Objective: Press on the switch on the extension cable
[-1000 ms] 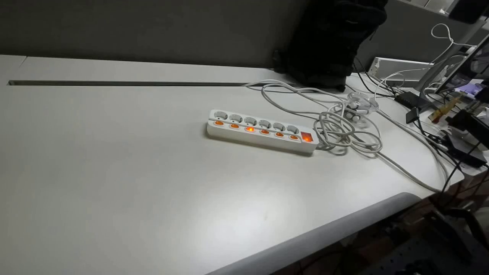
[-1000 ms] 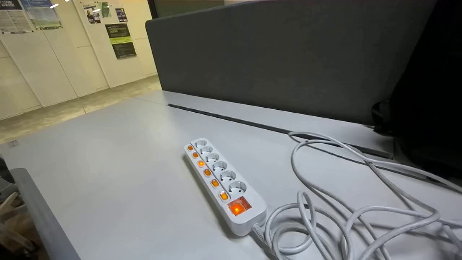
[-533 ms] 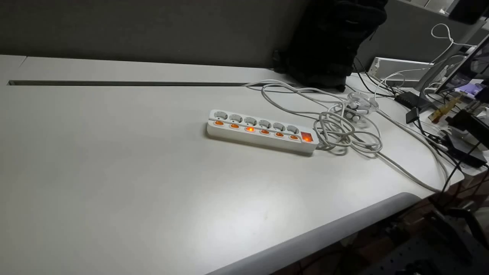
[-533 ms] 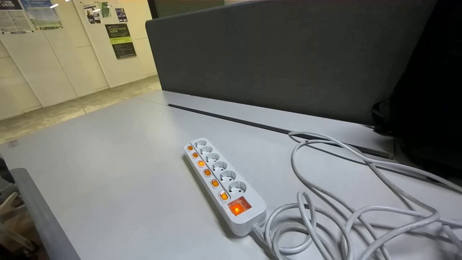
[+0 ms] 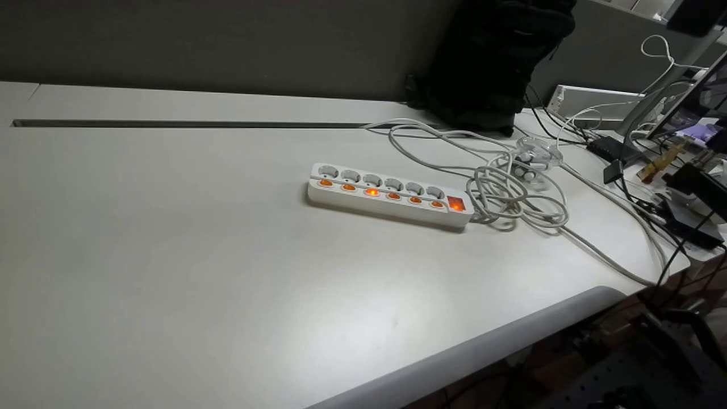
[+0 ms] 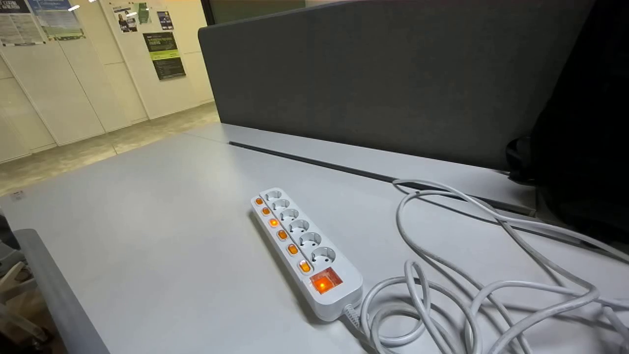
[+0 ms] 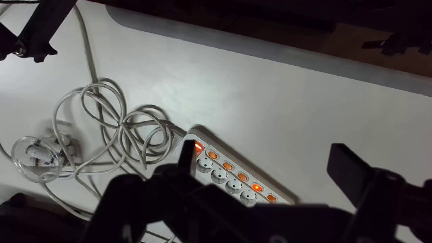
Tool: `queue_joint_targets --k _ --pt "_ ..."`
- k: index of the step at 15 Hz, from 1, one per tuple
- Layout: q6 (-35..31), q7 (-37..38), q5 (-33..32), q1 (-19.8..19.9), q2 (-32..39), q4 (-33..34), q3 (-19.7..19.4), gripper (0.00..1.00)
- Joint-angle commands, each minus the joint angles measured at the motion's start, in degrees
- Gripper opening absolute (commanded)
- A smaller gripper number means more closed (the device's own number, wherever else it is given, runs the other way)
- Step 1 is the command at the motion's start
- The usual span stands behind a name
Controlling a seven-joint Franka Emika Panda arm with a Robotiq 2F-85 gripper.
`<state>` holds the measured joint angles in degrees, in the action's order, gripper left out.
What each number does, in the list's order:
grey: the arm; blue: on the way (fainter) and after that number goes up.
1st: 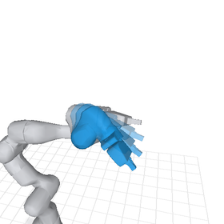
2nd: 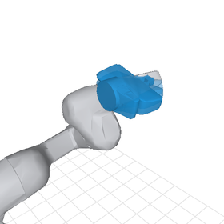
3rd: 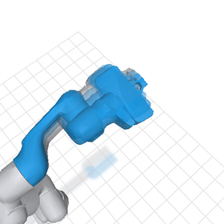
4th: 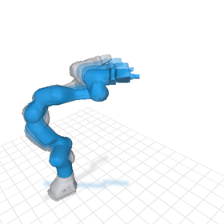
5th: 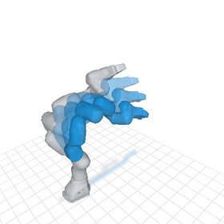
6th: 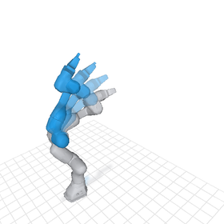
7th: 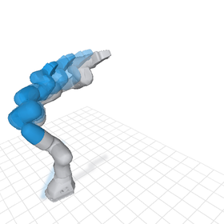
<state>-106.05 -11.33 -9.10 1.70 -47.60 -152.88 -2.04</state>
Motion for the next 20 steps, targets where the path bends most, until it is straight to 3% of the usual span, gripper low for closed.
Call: queue_joint_targets --k 1,11,14,20 --pt "0.21 0.46 -0.44 -0.76 0.02 0.13 -0.59 1.0" --pt "-4.9 1.59 -1.51 0.47 4.11 -0.21 -0.56 1.0" --pt "-14.29 5.87 -2.2 1.48 7.07 -1.44 0.64 1.0" --pt "-40.53 18.61 -4.89 5.93 22.13 -3.55 5.36 1.0"
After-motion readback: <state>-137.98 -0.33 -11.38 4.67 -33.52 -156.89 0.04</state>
